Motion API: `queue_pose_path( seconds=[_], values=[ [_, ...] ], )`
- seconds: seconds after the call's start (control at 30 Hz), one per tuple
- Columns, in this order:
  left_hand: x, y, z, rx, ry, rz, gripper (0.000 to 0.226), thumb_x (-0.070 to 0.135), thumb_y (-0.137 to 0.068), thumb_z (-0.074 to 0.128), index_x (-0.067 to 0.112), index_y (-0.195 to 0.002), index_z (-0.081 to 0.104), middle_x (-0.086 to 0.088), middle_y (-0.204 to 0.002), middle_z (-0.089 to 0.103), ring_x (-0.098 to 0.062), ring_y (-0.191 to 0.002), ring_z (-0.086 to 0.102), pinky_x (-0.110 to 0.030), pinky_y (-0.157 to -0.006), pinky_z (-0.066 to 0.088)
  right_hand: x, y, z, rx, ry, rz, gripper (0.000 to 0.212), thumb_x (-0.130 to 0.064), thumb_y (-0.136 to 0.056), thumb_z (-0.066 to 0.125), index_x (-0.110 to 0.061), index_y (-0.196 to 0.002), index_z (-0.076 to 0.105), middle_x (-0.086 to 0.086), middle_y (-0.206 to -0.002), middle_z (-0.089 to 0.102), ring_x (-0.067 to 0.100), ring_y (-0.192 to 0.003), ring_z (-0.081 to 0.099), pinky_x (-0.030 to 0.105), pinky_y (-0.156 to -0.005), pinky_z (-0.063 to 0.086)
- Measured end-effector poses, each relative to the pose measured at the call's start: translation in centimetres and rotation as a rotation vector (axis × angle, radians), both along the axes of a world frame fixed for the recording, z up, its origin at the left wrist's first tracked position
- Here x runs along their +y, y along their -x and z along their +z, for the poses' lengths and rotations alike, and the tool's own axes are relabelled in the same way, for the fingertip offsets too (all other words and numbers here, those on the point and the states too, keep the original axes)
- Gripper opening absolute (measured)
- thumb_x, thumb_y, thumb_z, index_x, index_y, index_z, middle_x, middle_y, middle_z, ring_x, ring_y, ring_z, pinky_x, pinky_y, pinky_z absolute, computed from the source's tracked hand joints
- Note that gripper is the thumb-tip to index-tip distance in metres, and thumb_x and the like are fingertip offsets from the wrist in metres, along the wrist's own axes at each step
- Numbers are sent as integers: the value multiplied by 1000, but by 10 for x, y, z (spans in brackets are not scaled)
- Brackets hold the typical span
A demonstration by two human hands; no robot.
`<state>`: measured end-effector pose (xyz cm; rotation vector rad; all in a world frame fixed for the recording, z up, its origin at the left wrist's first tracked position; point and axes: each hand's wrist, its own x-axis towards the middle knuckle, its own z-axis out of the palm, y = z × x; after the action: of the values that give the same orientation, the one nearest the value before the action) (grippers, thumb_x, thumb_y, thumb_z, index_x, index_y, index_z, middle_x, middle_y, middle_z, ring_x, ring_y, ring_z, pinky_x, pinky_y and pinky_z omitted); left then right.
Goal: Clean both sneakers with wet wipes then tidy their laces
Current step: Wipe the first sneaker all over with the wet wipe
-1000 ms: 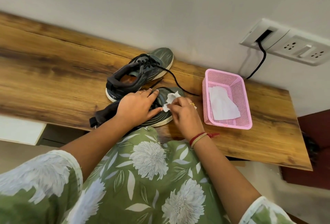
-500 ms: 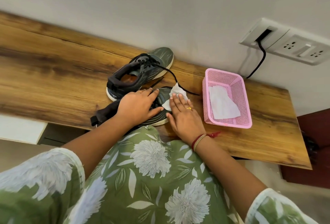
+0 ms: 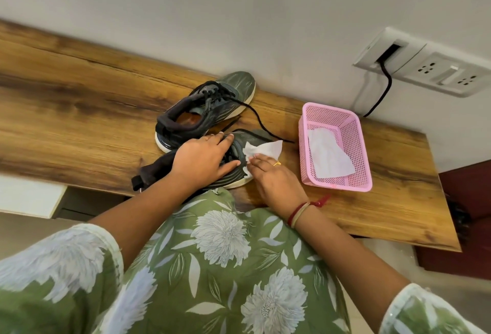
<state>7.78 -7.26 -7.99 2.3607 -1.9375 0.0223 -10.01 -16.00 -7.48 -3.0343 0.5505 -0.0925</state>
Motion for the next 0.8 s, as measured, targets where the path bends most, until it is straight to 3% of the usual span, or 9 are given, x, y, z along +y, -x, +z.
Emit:
queue_pose_path(
  seconds=[0.1, 0.17, 0.27, 0.37, 0.47, 0.57, 0.67, 0.73, 0.8],
  values=[
    [1, 1, 2, -1, 4, 9, 69, 63, -90, 38, 17, -141, 43, -7, -136, 55, -22, -114, 60, -33, -73, 51, 3, -3, 10, -223, -195, -129, 20, -2, -80, 59, -12, -93, 71, 5, -91, 70, 20, -88, 65, 30, -76, 51],
    [0, 1, 3, -1, 4, 11, 69, 63, -91, 37, 17, -143, 40, -6, -138, 53, -22, -117, 58, -33, -75, 51, 13, -6, 27, -513, -777, -473, 20, 0, -87, 58, -17, -92, 69, -3, -84, 69, 6, -79, 64, 25, -71, 51],
    [0, 0, 3, -7, 6, 12, 70, 63, -92, 34, 18, -145, 37, -5, -141, 50, -21, -120, 56, -33, -78, 50, 16, 4, 43, -993, -1514, -757, 17, -1, -88, 55, -14, -93, 65, 1, -87, 70, 11, -82, 65, 27, -73, 55],
    [-1, 0, 3, -10, 1, 12, 69, 63, -92, 34, 18, -144, 37, -5, -140, 51, -21, -119, 56, -33, -78, 50, 13, 15, 54, -1240, -1779, -800, 16, -8, -83, 56, -15, -93, 66, 0, -89, 71, 11, -82, 66, 29, -73, 55],
    [0, 1, -1, -7, 14, 12, 68, 63, -90, 38, 17, -140, 45, -7, -134, 56, -23, -112, 61, -33, -72, 51, 8, 18, 59, -1521, -1934, -805, 22, -11, -79, 58, -16, -95, 72, 4, -95, 72, 16, -92, 67, 41, -91, 50],
    [-1, 0, -3, -6, 9, 3, 68, 63, -90, 39, 16, -137, 48, -7, -131, 59, -23, -108, 63, -33, -70, 52, 4, 15, 56, -1678, -1968, -882, 23, -13, -80, 59, -11, -100, 69, 8, -96, 72, 19, -95, 68, 47, -90, 49],
    [0, 0, -1, -20, 11, 3, 68, 64, -90, 39, 16, -137, 49, -7, -131, 59, -22, -108, 63, -31, -68, 51, 5, -2, 40, -1593, -1859, -1120, 16, -10, -91, 52, -10, -103, 62, 5, -89, 70, 15, -81, 68, 33, -76, 57],
    [0, 1, 0, -26, 4, 6, 68, 64, -90, 37, 17, -139, 46, -6, -133, 57, -22, -110, 62, -31, -68, 51, 8, -16, 28, -1386, -1505, -1207, 13, -7, -93, 52, -12, -96, 63, 2, -89, 66, 16, -84, 63, 31, -76, 53],
    [0, 0, 1, -21, 5, 11, 69, 64, -90, 37, 17, -139, 46, -6, -134, 57, -22, -111, 62, -32, -69, 51, 12, -24, 21, -959, -939, -1020, 16, -8, -92, 53, -11, -87, 67, 3, -84, 65, 19, -83, 58, 32, -77, 47]
  ],
)
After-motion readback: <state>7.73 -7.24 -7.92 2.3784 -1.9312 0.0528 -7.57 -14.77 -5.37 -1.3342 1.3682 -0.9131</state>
